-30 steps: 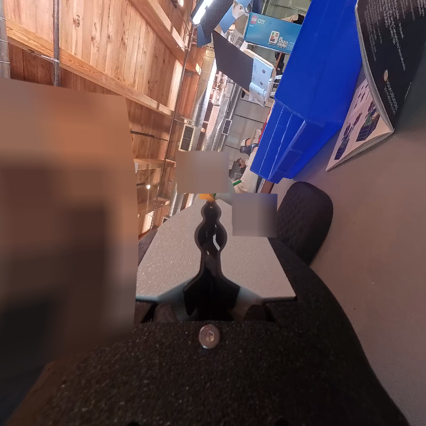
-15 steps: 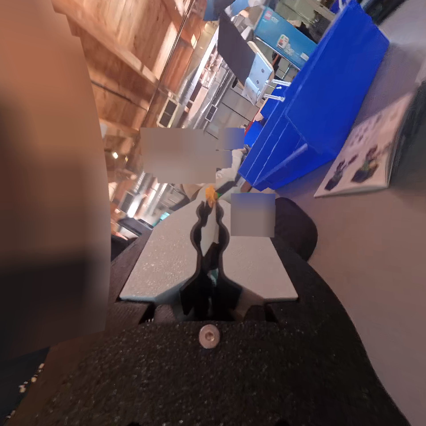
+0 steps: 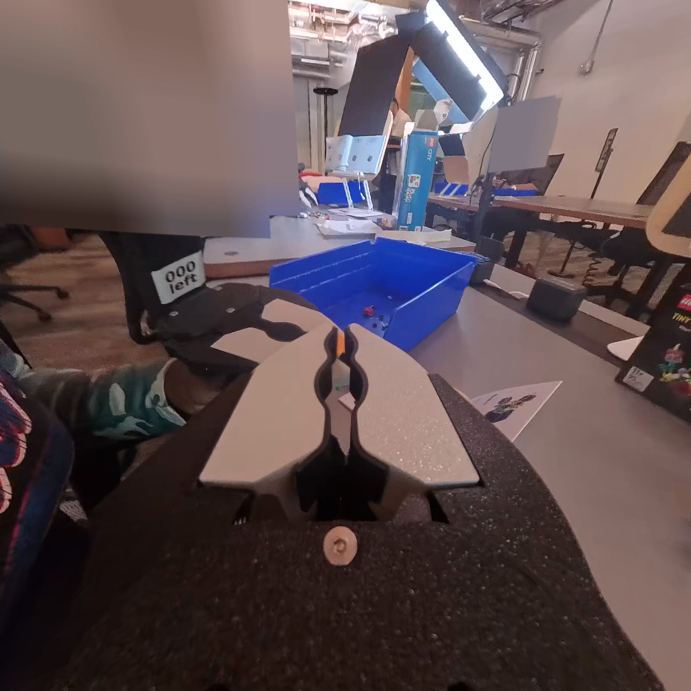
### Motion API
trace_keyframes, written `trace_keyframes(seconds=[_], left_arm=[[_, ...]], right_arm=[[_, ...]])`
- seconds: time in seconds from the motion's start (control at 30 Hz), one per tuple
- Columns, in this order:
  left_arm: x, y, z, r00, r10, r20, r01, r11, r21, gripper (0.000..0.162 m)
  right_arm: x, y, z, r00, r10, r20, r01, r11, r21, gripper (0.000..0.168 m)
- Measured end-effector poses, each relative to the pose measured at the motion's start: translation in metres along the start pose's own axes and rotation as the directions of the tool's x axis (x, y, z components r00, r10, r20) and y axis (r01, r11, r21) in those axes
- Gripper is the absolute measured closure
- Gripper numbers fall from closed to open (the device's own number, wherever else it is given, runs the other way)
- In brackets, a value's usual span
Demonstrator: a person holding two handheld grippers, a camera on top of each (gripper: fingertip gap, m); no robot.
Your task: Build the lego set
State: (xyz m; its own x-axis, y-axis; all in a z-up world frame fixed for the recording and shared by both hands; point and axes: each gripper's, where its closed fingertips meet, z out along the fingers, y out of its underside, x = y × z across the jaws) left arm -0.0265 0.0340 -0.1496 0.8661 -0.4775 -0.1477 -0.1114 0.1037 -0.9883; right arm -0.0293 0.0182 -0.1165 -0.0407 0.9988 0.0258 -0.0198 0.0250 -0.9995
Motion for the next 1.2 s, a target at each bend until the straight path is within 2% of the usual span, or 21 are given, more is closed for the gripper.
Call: trace_keyframes(seconds=[0.17,0.3,0.47,0.5,0.57,0.63,0.67,0.73,0.8,0.83,0.93,1.03,1.2], left_arm=[[0.005,0.004,0.002,0.976,0.212,0.054,-0.209,0.976,-0.055,0.159],[0.008,0.004,0.002,0.97,0.237,0.05,-0.234,0.971,-0.056,0.159],[0.009,0.0,0.001,0.965,0.252,0.068,-0.251,0.968,-0.027,0.159],[0.009,-0.001,0.001,0.973,0.225,0.056,-0.225,0.974,-0.013,0.159],[0.008,-0.006,0.001,0.993,0.111,0.039,-0.113,0.993,0.034,0.159],[0.003,-0.011,-0.001,0.996,-0.083,-0.015,0.084,0.992,0.096,0.158],[-0.002,-0.016,-0.004,0.974,-0.219,-0.054,0.224,0.963,0.148,0.158],[-0.015,-0.027,-0.013,0.85,-0.495,-0.181,0.527,0.813,0.247,0.158],[-0.026,-0.028,-0.017,0.719,-0.64,-0.271,0.695,0.663,0.278,0.159],[-0.029,-0.026,-0.018,0.697,-0.663,-0.275,0.717,0.635,0.286,0.159],[-0.028,-0.022,-0.015,0.715,-0.654,-0.246,0.698,0.653,0.294,0.158],[-0.022,-0.023,-0.013,0.715,-0.651,-0.256,0.699,0.657,0.282,0.159],[-0.018,-0.019,-0.01,0.713,-0.654,-0.253,0.701,0.663,0.263,0.158]], right_arm=[[-0.004,0.008,0.002,1.0,-0.029,0.013,0.03,0.993,-0.111,0.164],[-0.007,0.018,0.002,0.999,-0.044,0.029,0.049,0.984,-0.17,0.164],[-0.009,0.015,0.002,0.998,-0.05,0.023,0.053,0.985,-0.164,0.164],[-0.009,0.014,0.001,0.998,-0.047,0.029,0.052,0.985,-0.165,0.163],[-0.008,0.004,-0.001,0.999,-0.01,0.043,0.015,0.994,-0.104,0.151],[-0.004,-0.01,-0.008,0.998,0.037,0.053,-0.038,0.999,0.022,0.146],[-0.001,-0.012,-0.011,0.997,0.064,0.053,-0.067,0.996,0.057,0.145],[0.004,0.003,-0.011,0.994,0.11,0.022,-0.11,0.993,0.029,0.142],[-0.001,0.02,-0.004,0.996,0.094,-0.002,-0.094,0.995,-0.021,0.143],[-0.002,0.024,0.0,0.998,0.06,-0.032,-0.061,0.998,-0.034,0.145],[0.002,0.028,0.012,0.985,-0.077,-0.152,0.063,0.993,-0.095,0.148],[-0.002,0.032,0.025,0.98,-0.137,-0.147,0.112,0.979,-0.172,0.153],[-0.001,0.036,0.028,0.982,-0.135,-0.132,0.105,0.971,-0.213,0.164]])
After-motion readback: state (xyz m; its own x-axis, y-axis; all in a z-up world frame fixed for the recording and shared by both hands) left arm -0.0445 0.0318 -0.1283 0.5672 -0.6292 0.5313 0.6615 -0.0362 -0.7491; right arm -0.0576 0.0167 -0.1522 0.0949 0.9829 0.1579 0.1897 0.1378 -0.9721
